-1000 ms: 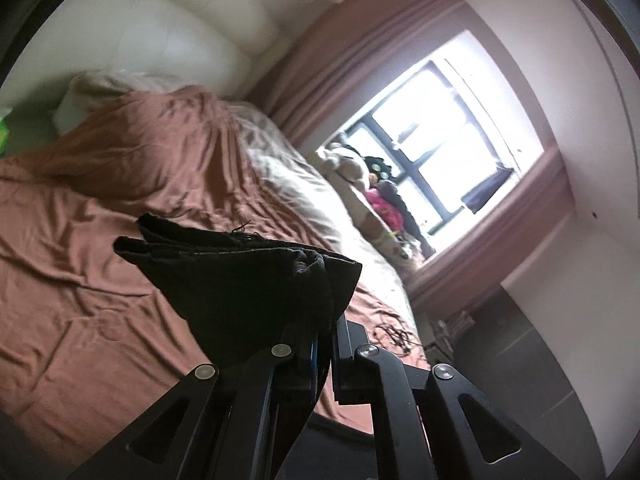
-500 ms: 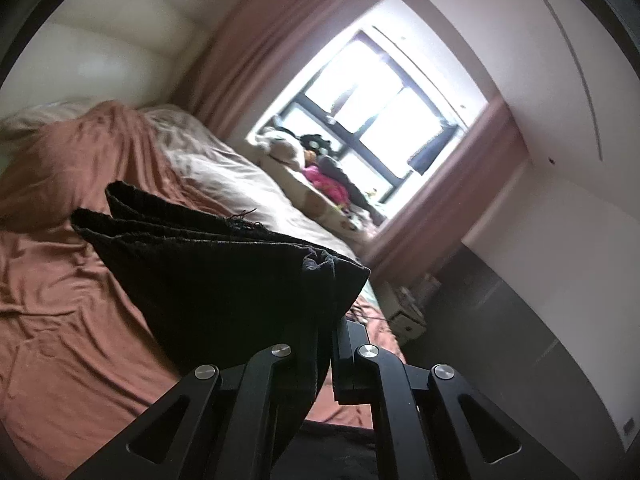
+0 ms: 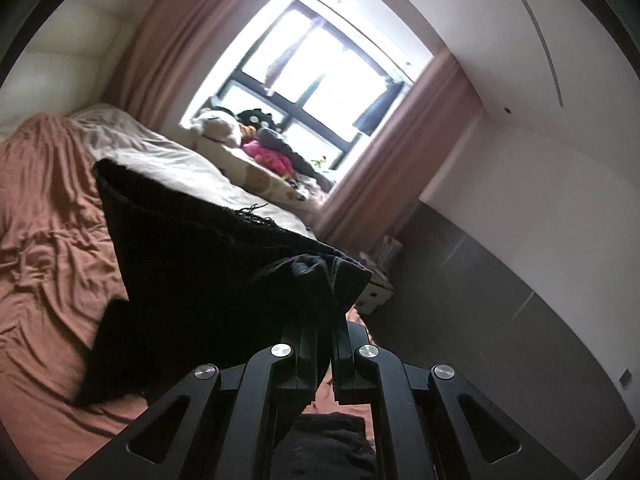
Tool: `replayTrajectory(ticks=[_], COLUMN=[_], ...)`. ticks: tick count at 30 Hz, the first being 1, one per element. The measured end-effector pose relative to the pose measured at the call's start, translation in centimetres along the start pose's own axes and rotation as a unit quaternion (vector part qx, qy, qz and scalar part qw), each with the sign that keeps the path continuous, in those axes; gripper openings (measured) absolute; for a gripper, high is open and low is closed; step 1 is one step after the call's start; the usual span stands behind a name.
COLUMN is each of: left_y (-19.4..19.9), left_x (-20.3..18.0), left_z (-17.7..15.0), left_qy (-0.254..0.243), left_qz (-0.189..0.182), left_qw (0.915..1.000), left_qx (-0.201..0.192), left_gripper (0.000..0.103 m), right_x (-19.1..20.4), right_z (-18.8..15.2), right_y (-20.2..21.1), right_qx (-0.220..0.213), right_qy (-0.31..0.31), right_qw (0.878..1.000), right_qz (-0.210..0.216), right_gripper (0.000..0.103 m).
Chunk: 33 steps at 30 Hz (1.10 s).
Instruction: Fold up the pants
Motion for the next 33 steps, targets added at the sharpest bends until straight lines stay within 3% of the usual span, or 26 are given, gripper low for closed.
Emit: replayTrajectory(ticks=[7, 13, 25, 33], left_y=[-3.6, -7.6, -14.8, -17.9], left_x=[-4.4, -7.3, -9.4, -9.6], left_z=[-1.5, -4.8, -12.9, -18.3], left_qy=[-0.018, -0.026, -0.014, 0.014], left_qz=[-0.025, -0.037, -0.042, -0.06], left_qw=[0.9991, 0.9965, 0.9883, 0.9808], left_qx=[0.029, 0.071, 0.146, 0.185], left_gripper=[0.005, 0.005, 0.005, 0.005], right_x=[-4.1, -7.7, -13.5, -15.2], right_z=[-0.9, -2.0, -3.4, -4.3], right_y=[4.4, 7.9, 10.6, 12.3], right_qx=[-0.042, -0.072, -0.08, -0.077], right_qy=[-0.053, -0.093, -0.144, -0.16], right_qw=[0.998, 0.993, 0.985, 0.981], right_qz=[-0.011, -0.023, -0.059, -0.073], right_gripper=[0.075, 0.075, 0.075, 0.075])
Point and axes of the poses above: each gripper's, at about its wrist camera, not at the fingertips, and y roughly against the way its jaws point, x to its left, z to its top, the point moved 7 cm from there along -y, roughly the way its jaws point, and after that the axes turned 5 degrees about -x, right-handed, at the moved point
